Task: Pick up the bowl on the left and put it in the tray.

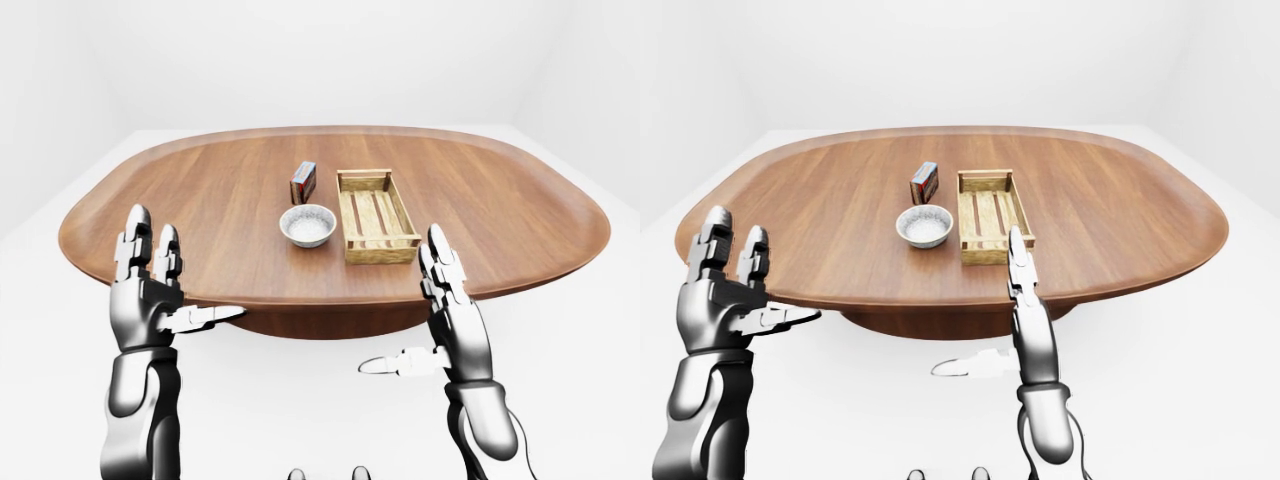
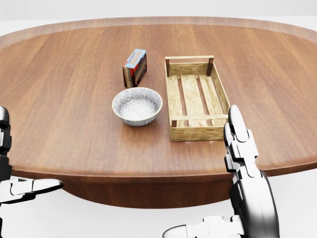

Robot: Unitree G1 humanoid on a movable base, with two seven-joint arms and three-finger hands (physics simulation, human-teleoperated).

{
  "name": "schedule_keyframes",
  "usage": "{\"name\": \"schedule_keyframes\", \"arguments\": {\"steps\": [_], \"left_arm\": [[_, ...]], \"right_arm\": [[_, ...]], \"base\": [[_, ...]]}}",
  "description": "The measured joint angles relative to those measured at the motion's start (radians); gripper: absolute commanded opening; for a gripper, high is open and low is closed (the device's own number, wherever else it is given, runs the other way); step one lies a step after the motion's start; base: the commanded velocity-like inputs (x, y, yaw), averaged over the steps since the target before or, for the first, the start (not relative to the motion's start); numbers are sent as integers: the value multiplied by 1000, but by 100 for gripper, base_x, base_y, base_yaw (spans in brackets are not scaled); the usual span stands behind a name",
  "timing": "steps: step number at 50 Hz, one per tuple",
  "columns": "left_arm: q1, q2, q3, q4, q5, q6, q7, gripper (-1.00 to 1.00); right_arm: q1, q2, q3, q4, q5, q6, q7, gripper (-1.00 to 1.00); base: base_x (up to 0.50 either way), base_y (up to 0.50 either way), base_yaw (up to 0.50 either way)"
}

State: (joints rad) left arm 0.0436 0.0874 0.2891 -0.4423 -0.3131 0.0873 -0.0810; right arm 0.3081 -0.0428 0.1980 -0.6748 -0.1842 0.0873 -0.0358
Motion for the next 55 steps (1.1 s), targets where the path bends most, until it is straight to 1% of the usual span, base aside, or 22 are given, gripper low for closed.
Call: {"name": "schedule_keyframes", "arguments": {"steps": [15, 28, 55], "left_arm": [[3, 1, 3, -10, -3, 0, -1, 100], [4, 1, 3, -16, 0, 0, 0, 100], [5, -1, 0, -22, 6, 0, -2, 100]], "right_arm": [[3, 0, 8, -7, -3, 0, -3, 100], [-10, 7, 2, 6, 24, 0, -5, 100], [0, -5, 22, 0, 11, 0, 12, 100]], "base": [[0, 50, 0], [1, 3, 0], [49, 0, 0]]}}
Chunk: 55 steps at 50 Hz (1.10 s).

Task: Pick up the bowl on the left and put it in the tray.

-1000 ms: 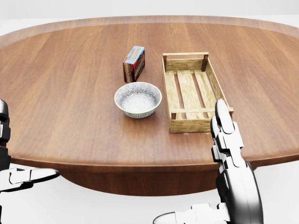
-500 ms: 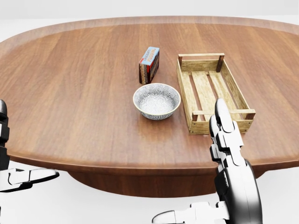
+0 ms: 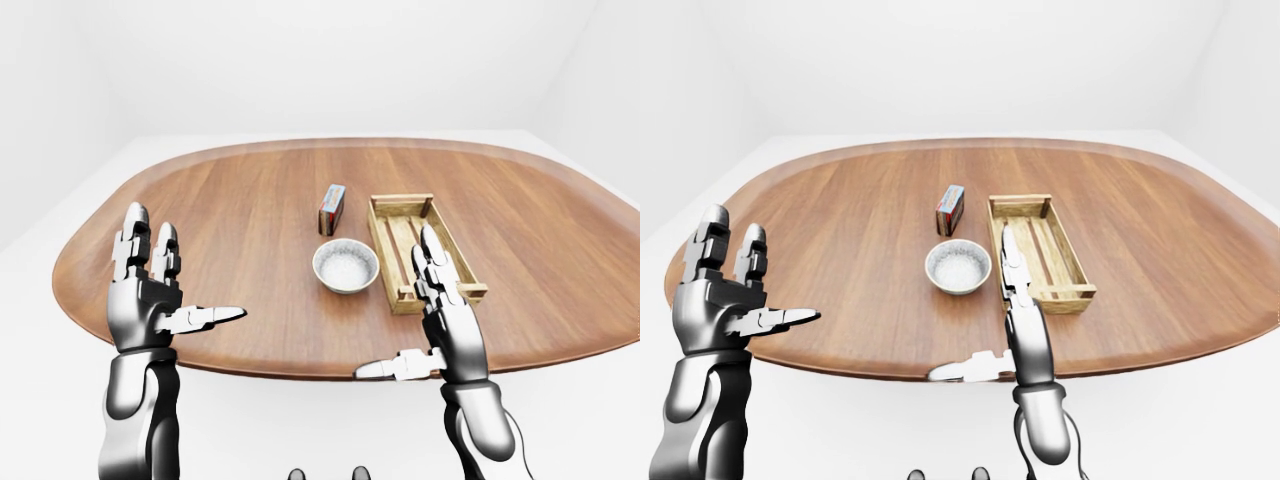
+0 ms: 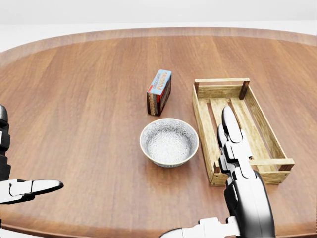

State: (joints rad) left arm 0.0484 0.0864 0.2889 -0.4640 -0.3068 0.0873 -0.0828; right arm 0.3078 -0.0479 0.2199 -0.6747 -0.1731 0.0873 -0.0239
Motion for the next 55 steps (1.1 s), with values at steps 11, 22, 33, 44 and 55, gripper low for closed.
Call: {"name": "schedule_keyframes", "arguments": {"steps": [11, 22, 33, 44, 55], "left_arm": [[-1, 1, 1, 3, 0, 0, -1, 100], [0, 1, 3, -3, -1, 0, 0, 100], [-2, 1, 2, -2, -1, 0, -1, 100], [1, 0, 2, -6, -2, 0, -2, 100], [2, -1, -2, -3, 1, 0, -1, 100]], "right_arm": [[2, -2, 2, 0, -8, 0, -2, 100], [5, -3, 4, 0, -21, 0, -2, 100], [1, -3, 3, -3, -23, 0, -3, 100], [3, 1, 0, -1, -9, 0, -6, 100], [-5, -8, 15, -34, -42, 0, 6, 100]], "base": [[50, 0, 0], [50, 0, 0], [50, -1, 0], [14, -1, 0], [0, 0, 0]]}}
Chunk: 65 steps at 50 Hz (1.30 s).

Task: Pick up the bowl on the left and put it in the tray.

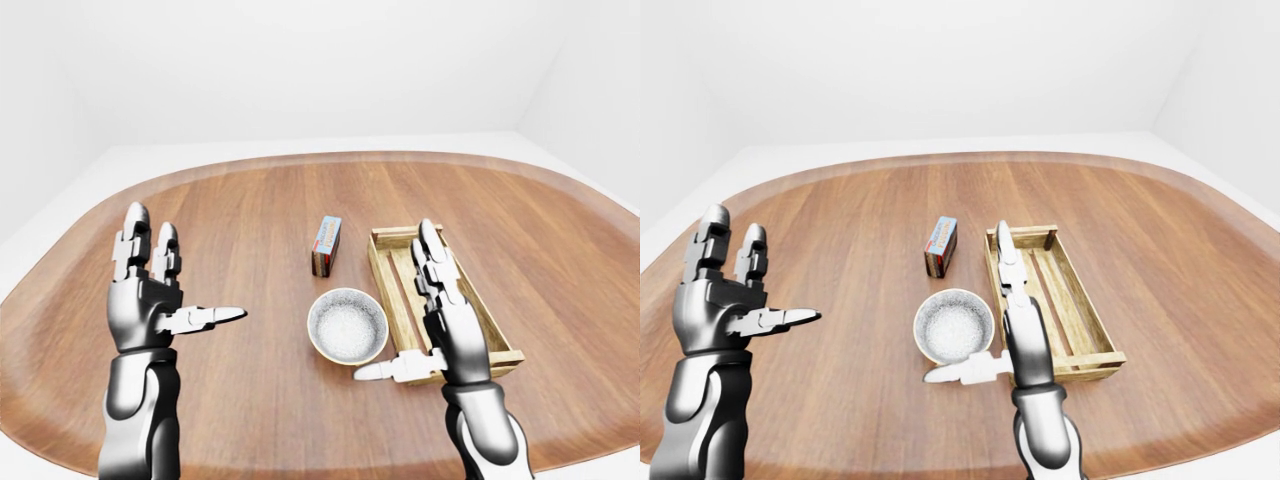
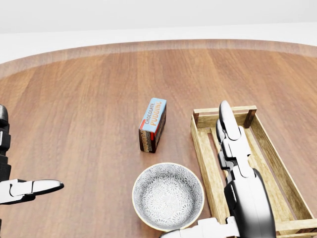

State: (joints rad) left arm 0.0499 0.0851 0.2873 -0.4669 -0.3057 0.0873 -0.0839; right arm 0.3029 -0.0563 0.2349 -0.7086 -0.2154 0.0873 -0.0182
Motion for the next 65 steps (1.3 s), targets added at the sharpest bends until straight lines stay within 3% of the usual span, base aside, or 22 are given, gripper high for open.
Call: {"name": "schedule_keyframes", "arguments": {"steps": [20, 35, 65], "left_arm": [[4, -2, -3, -1, 3, 0, 0, 100], [5, -2, 0, -4, 2, 0, -2, 100], [-1, -1, -4, 9, 4, 0, -2, 100]], "right_arm": [[-77, -5, 44, 10, -280, 0, 127, 100], [-89, 10, 82, 54, -478, 0, 162, 100], [-80, 14, 127, 239, -641, 0, 195, 100]], "base": [[0, 0, 0], [0, 0, 0], [0, 0, 0]]}}
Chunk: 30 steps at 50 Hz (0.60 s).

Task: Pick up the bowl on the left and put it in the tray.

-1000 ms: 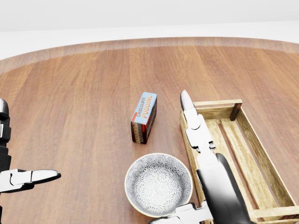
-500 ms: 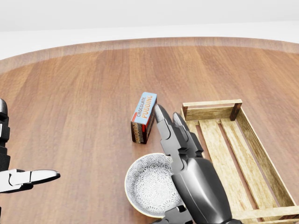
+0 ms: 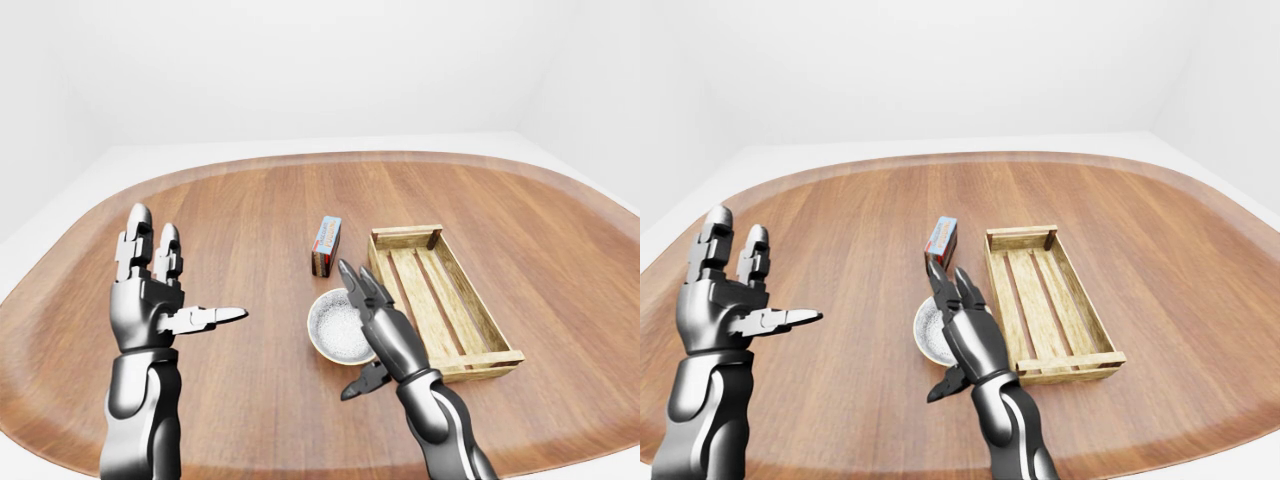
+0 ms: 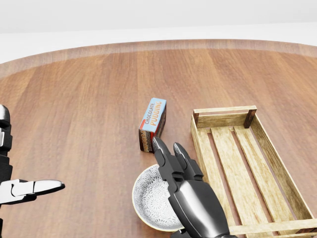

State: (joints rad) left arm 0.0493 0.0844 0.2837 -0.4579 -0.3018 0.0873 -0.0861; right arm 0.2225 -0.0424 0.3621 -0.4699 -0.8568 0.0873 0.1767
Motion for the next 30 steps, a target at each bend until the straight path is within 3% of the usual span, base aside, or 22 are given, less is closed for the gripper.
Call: {"name": "schedule_keyframes", "arguments": {"steps": [30], "left_arm": [[1, 1, 3, 3, -2, 0, 1, 100]], "right_arm": [[-7, 7, 17, 159, -116, 0, 61, 100]], "base": [[0, 0, 0]]}}
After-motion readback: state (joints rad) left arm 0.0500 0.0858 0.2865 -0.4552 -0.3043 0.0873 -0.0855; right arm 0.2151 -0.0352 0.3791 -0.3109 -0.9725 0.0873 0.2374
